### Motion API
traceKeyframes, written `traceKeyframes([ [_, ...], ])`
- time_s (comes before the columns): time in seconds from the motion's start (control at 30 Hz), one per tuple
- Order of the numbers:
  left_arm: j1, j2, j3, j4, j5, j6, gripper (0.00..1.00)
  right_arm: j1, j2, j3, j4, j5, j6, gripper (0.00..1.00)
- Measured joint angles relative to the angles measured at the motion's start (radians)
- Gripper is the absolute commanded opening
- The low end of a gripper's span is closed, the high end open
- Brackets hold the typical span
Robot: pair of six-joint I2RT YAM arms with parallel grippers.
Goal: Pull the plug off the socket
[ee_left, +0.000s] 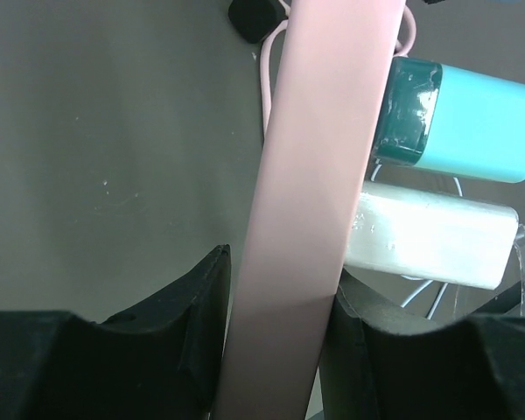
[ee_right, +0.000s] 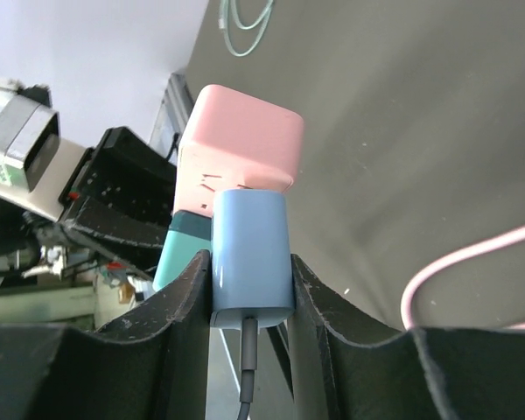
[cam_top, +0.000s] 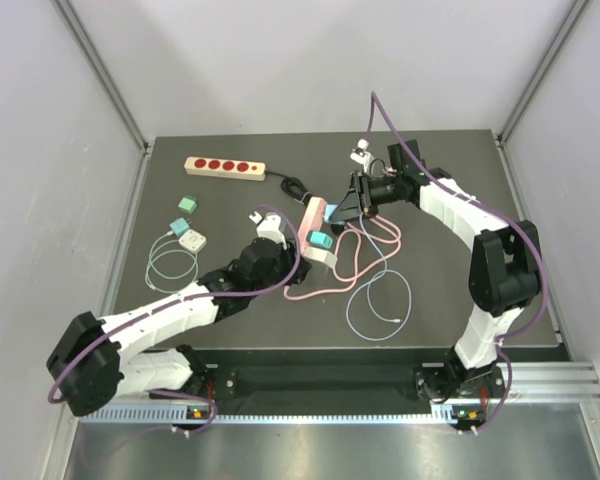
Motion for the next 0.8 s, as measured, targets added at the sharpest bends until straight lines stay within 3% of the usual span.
traceKeyframes([
  [0.33, -0.002, 0.126, 0.144, -0.083, -0.08, -0.066, 0.0, 0.01, 0.0, 0.096, -0.062, 0.172, 0.026, 0.0],
  [0.8, -0.005, 0.198, 0.187, -0.124, -0.162, -0.095, 0.0, 0.073, 0.024, 0.161, -0.085, 0.346, 0.014, 0.0],
])
